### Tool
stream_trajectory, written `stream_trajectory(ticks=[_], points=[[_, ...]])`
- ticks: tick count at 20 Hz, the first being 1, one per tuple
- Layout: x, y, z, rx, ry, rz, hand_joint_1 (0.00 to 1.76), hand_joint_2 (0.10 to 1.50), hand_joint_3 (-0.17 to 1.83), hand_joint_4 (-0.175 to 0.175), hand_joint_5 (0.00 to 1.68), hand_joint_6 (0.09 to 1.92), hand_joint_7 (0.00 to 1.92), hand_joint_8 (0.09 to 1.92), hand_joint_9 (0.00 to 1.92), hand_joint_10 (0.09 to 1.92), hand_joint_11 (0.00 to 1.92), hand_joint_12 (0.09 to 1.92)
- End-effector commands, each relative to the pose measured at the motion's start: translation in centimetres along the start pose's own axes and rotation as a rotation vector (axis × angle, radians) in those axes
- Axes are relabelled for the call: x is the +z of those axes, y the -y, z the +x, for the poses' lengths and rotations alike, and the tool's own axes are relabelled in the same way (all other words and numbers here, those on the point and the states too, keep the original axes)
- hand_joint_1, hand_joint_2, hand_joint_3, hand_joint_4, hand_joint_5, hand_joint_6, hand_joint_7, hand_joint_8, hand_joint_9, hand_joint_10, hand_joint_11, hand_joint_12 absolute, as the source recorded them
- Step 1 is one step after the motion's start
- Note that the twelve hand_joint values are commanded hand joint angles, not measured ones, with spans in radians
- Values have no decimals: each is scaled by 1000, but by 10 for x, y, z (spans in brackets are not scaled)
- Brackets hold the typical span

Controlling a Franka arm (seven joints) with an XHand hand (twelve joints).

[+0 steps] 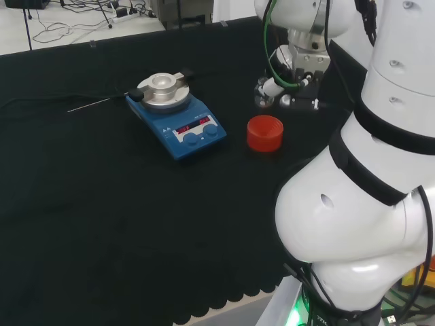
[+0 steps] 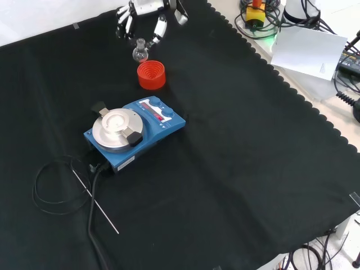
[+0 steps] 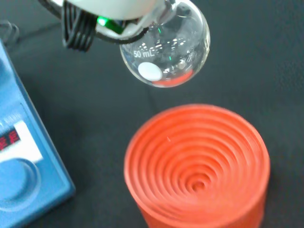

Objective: Place the round-bottom flask on the heater.

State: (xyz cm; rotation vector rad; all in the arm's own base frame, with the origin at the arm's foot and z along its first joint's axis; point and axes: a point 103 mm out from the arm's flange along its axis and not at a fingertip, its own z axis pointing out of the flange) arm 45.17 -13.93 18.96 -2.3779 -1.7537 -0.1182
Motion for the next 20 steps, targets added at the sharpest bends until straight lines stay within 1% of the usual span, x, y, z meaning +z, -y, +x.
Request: stream_trajectory(ticks=[1, 6, 9, 13, 20], points=[[-30, 4, 47, -48, -10, 8, 1089, 682, 729, 175, 1143, 934, 481, 641, 704, 569, 249, 1373], [-38, -9, 87, -105, -17, 11, 1089, 680, 733, 175, 1143, 935, 479, 641, 705, 569, 251, 1373], [-42, -23, 118, -142, -10, 19, 1090, 678, 735, 175, 1144, 935, 479, 641, 705, 568, 252, 1373], [-46, -43, 153, -192, 1, 28, 1090, 676, 738, 175, 1145, 935, 478, 642, 706, 568, 254, 1373], [-48, -79, 193, -252, 12, 37, 1091, 673, 744, 174, 1147, 934, 477, 643, 708, 568, 256, 1373]])
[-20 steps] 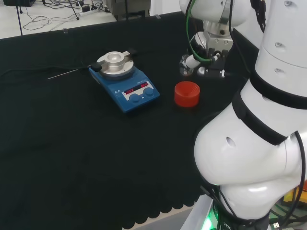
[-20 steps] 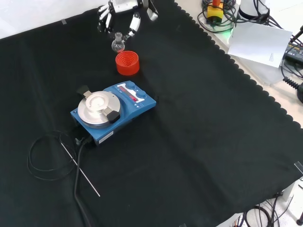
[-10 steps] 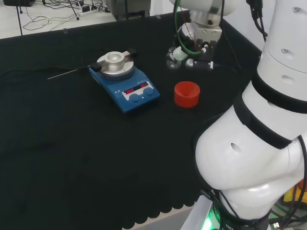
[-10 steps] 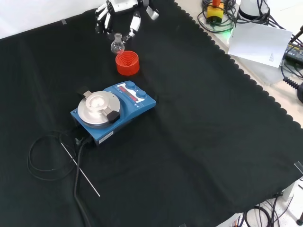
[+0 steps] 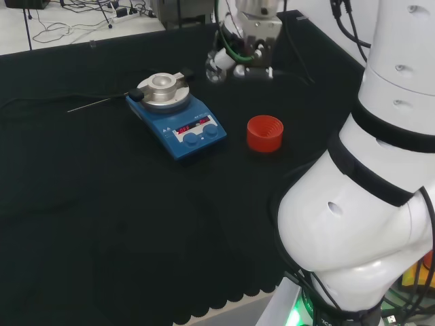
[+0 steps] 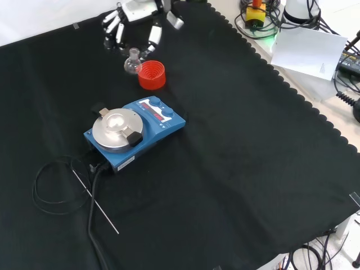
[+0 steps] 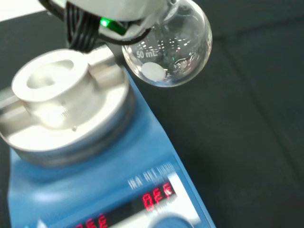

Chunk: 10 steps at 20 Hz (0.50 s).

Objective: Place the round-bottom flask on the heater.

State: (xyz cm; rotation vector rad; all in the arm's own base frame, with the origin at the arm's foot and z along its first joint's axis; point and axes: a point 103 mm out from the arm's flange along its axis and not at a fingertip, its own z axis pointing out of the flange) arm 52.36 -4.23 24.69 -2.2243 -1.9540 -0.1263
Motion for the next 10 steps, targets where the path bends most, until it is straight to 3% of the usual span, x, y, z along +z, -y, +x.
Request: stream_trajectory(ticks=[1, 10], points=[[-8, -61, 66, -90, 2, 31, 1092, 672, 745, 174, 1147, 934, 478, 643, 708, 568, 258, 1373], [7, -100, 92, -139, 10, 76, 1093, 667, 753, 173, 1150, 933, 478, 645, 711, 568, 265, 1373]])
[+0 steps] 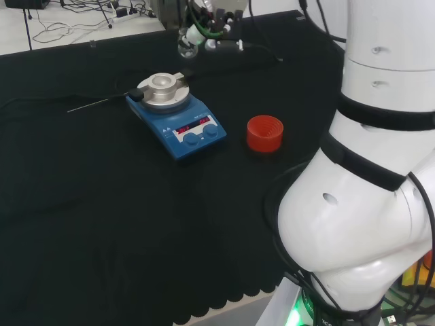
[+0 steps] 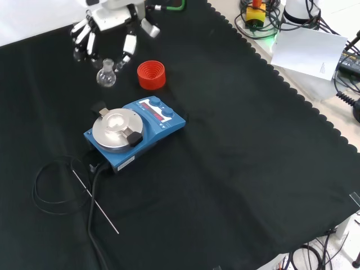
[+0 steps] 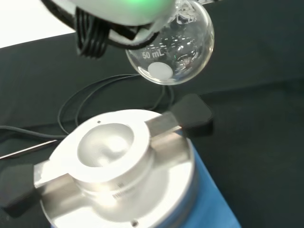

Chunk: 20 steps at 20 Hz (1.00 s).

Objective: Place the round-bottom flask on the heater.

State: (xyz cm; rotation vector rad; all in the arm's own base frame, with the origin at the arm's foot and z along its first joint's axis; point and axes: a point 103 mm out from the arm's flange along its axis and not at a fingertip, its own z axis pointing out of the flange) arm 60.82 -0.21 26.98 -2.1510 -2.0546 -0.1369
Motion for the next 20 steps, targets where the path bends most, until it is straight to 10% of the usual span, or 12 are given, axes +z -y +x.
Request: stream_trajectory(ticks=[1, 20], points=[[30, -28, 37, -58, -3, 90, 1093, 666, 753, 173, 1150, 933, 478, 645, 711, 568, 265, 1373], [68, -25, 73, -68, 51, 163, 1096, 660, 762, 170, 1155, 928, 472, 645, 711, 567, 264, 1370]])
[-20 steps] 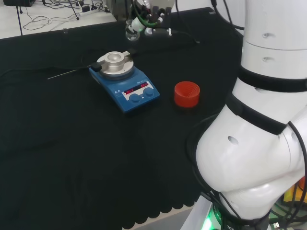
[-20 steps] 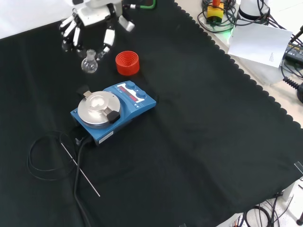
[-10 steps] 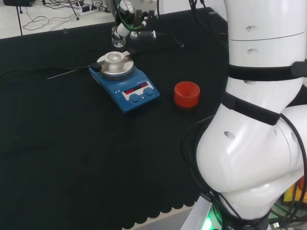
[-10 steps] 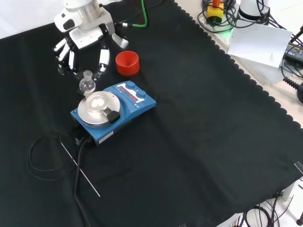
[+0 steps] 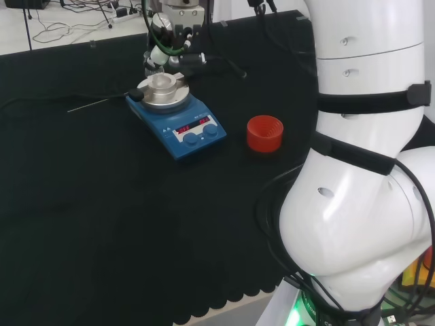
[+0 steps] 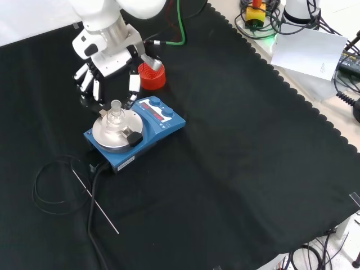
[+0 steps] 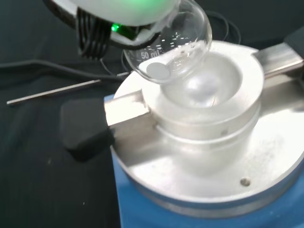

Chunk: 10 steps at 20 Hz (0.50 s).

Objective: Place the round-bottom flask on the heater.

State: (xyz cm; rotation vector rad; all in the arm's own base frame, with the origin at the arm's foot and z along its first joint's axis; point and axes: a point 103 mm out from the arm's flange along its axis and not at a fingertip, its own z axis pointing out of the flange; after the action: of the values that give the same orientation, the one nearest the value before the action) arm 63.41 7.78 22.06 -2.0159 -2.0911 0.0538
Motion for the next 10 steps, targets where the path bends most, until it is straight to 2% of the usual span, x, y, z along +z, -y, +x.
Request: stream_trajectory(ticks=[1, 10], points=[[6, -1, 2, 0, 5, 14, 1096, 659, 762, 170, 1155, 928, 472, 645, 711, 567, 264, 1369], [2, -9, -20, 17, -2, 6, 1098, 656, 765, 169, 1158, 924, 469, 645, 711, 567, 262, 1370]])
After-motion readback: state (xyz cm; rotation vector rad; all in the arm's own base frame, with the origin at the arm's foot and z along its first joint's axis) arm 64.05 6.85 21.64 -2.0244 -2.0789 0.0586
